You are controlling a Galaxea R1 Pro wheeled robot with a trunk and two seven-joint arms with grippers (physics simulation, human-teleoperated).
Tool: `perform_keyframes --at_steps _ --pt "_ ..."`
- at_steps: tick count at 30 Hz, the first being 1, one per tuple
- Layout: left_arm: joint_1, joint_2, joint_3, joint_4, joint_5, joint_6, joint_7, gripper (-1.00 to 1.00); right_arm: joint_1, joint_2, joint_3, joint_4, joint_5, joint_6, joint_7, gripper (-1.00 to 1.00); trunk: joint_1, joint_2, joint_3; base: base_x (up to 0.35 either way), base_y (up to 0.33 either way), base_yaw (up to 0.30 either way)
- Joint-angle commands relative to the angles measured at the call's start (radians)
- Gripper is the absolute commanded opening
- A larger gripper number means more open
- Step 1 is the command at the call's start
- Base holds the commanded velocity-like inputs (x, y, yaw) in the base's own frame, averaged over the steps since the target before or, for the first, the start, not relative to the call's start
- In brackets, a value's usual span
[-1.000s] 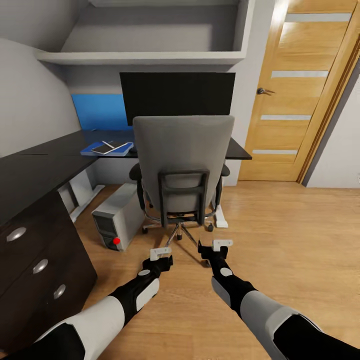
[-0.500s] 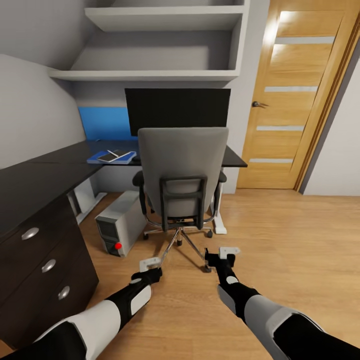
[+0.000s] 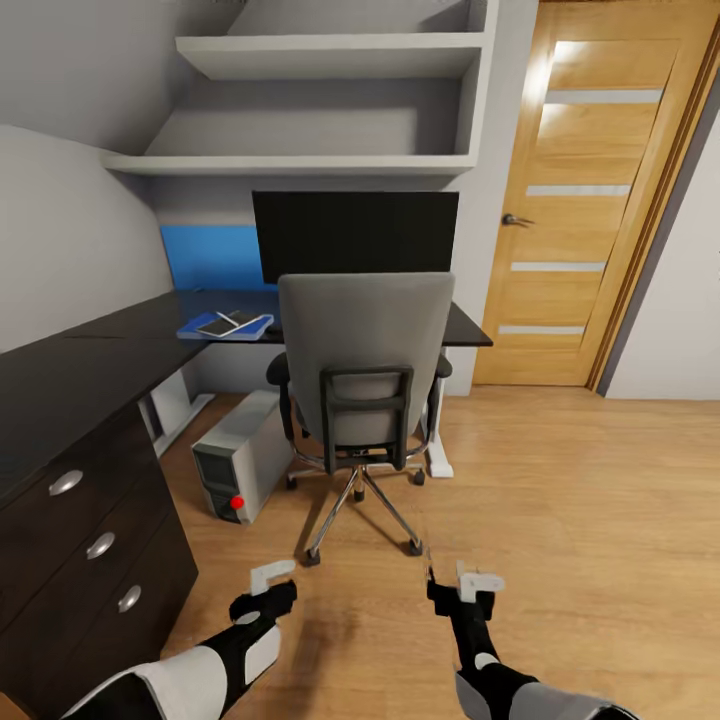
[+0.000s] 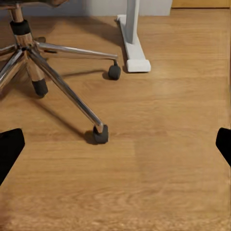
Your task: In the bedroom, organize the workspace by keeping the computer under the desk, ensuring the monitor is on the desk, placing the keyboard on the desk next to the monitor, placing the mouse on the desk next to the keyboard, moving the folder from the swivel chair onto the desk next to the mouse, stacking the notebook on top of the folder with the pen on top of the notebook, and positioning the swivel chair next to the desk.
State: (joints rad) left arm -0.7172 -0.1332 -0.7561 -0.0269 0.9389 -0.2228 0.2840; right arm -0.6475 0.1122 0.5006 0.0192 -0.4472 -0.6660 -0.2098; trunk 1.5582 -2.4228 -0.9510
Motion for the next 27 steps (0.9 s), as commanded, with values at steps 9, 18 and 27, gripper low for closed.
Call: perform_keyframes --at_steps 9,18,27 --pt "0.253 0.008 -0.011 0.005 0.003 -0.059 0.003 1.00 0.193 -0.038 0.012 0.004 0.002 -0.086 0.000 1.00 -0.035 0.063 0.028 0.000 0.000 0.000" --pt "0.344 0.035 -0.015 0.004 -0.005 -0.069 0.003 1.00 0.199 -0.066 0.011 0.004 0.002 -0.083 -0.001 1.00 -0.069 0.126 0.056 0.000 0.000 0.000" --pt "0.346 0.047 -0.016 0.004 -0.004 -0.069 0.004 1.00 0.235 -0.068 0.012 0.005 0.002 -0.080 0.000 1.00 -0.104 0.189 0.084 0.000 0.000 0.000"
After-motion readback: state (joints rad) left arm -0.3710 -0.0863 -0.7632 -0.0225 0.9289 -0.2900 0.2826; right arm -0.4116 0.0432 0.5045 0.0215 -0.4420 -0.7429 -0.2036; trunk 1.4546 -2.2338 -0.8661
